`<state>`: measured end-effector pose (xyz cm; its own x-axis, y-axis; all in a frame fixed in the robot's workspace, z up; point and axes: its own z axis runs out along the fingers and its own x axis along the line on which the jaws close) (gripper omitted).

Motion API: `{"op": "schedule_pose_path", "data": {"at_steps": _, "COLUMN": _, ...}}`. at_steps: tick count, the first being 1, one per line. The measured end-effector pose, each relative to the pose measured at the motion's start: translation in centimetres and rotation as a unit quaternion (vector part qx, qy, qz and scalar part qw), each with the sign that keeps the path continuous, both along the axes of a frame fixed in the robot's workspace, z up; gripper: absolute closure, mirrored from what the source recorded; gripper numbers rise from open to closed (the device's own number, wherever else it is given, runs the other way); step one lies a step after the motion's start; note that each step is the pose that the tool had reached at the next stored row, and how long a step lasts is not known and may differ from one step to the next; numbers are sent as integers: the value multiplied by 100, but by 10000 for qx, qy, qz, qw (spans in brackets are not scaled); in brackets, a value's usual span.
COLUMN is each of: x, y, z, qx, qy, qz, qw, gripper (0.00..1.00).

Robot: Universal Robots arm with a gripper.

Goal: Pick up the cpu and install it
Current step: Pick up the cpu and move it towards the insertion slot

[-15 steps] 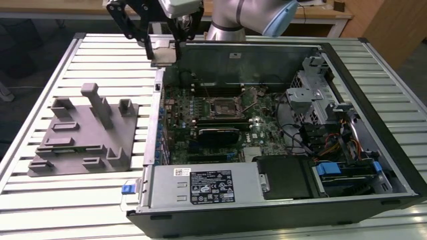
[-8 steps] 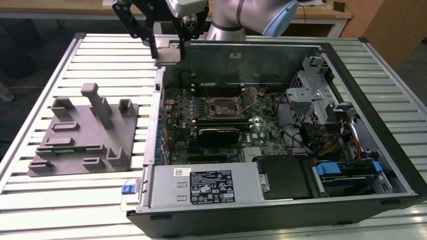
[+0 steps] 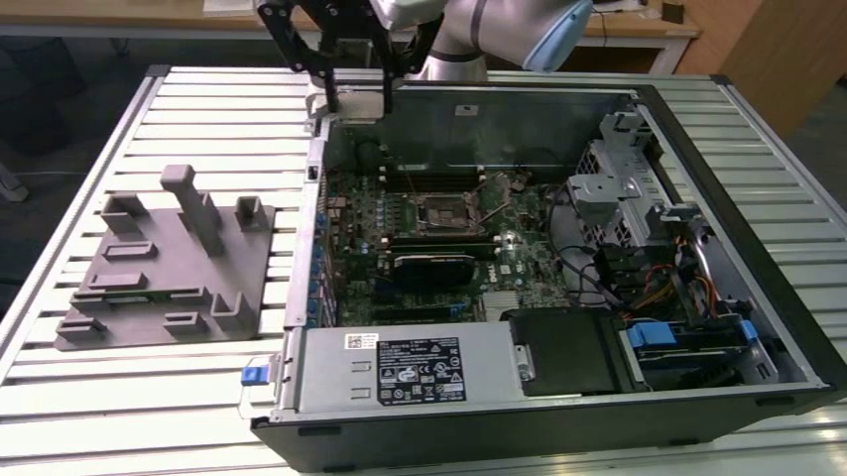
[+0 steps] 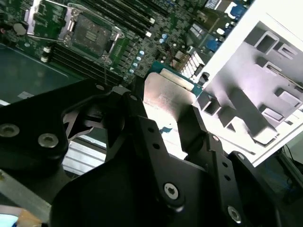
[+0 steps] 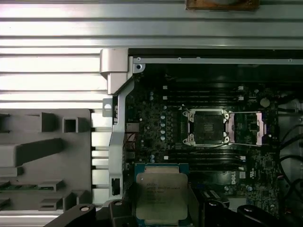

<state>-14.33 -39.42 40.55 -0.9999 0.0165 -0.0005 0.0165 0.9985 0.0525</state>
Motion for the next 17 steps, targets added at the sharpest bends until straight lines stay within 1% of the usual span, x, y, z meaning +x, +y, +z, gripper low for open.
{"op": "schedule_pose_path", "data": {"at_steps": 5, "x": 213, "y": 36, "z": -6, "qx": 0, "qy": 0, "qz": 1, "qw": 10000, "gripper": 47}}
{"op": "schedule_pose_path", "data": {"at_steps": 8, "x": 324, "y": 73, "z": -10, "qx": 0, "qy": 0, "qz": 1, "qw": 10000, "gripper": 47}}
{"op": "schedule_pose_path", "data": {"at_steps": 11, "x": 424, "y": 123, "z": -13, "qx": 0, "qy": 0, "qz": 1, "qw": 10000, "gripper": 47}}
{"op": "schedule_pose_path", "data": {"at_steps": 13, "x": 484, "y": 147, "z": -15, "qx": 0, "qy": 0, "qz": 1, "qw": 10000, "gripper": 47}}
{"op": "schedule_pose_path", "data": {"at_steps": 17, "x": 590, "y": 172, "z": -19, "qx": 0, "qy": 0, "qz": 1, "qw": 10000, "gripper": 47}}
